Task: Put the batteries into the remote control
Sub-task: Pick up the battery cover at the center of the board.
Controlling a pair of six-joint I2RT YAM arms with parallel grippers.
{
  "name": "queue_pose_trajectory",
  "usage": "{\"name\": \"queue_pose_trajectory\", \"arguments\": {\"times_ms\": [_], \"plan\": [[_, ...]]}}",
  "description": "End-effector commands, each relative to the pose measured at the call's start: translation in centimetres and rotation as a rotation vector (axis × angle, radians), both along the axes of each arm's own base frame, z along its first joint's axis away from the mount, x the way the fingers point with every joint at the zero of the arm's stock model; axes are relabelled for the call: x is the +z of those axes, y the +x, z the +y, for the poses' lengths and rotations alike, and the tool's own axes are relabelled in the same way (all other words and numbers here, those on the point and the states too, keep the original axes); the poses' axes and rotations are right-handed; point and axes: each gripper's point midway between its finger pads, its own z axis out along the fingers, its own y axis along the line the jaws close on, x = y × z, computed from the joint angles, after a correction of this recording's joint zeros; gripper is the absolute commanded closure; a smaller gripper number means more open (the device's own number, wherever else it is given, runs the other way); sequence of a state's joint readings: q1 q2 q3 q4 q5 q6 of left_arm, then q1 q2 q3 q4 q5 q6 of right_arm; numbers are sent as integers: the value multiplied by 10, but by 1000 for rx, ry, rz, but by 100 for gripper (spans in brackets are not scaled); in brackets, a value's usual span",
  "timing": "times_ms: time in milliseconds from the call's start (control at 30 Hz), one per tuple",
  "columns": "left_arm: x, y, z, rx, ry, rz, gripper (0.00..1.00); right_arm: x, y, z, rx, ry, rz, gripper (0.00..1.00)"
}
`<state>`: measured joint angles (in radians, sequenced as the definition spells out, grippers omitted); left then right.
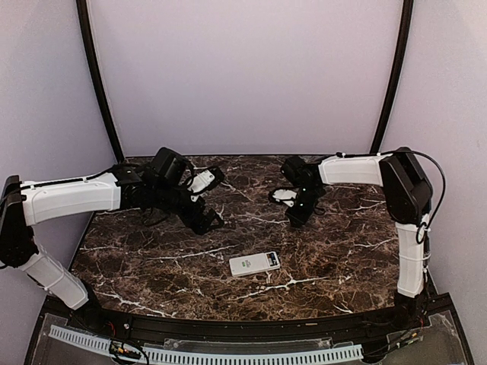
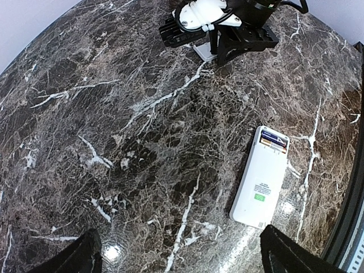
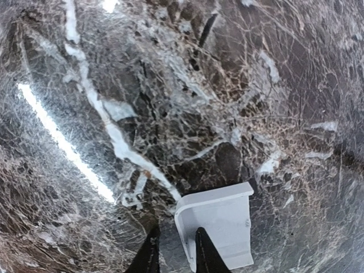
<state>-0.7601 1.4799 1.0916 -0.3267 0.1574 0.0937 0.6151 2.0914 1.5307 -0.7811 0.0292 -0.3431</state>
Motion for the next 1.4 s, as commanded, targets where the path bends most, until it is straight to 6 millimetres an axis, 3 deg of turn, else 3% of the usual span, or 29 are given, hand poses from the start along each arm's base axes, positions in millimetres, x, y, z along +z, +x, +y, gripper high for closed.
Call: {"name": "queue_pose_trajectory", "arguments": {"times_ms": [0,100,267,533,667,800,900,933,967,1000,1067,1133,1200,1367], "plan": [[4,-3,-1,-18,4,4,4,-16,-2,-8,9,-69,1,87],[5,-3,-1,-20,3,3,4,-19,-6,-9,19,-87,14,98],[8,-4,-1,-23,-3,-3,4,-12,-12,-3,36,-79,26,100],[20,-7,-3,-46,-49,-36,4,56,-38,39,92,203,62,100],[33,-14,-6,-82,-106,-73,7,77,-64,49,135,265,94,100],[57,-28,-9,-175,-201,-183,12,109,-107,75,229,386,164,100],[81,-52,-9,-311,-304,-338,19,142,-145,98,333,509,220,100],[93,-64,-5,-375,-328,-463,19,154,-159,105,370,559,242,100],[85,-80,-5,-442,-328,-501,20,164,-169,110,401,590,250,100],[105,-91,-3,-522,-323,-673,20,173,-179,114,431,617,261,100],[103,-119,-7,-686,-262,-829,20,191,-196,121,477,666,276,100],[93,-131,-11,-799,-175,-885,20,202,-213,130,520,697,295,100],[88,-134,-16,-860,-114,-880,21,209,-226,139,557,711,304,100],[101,-141,-34,-915,-131,-940,24,221,-249,154,618,724,330,100]]}}
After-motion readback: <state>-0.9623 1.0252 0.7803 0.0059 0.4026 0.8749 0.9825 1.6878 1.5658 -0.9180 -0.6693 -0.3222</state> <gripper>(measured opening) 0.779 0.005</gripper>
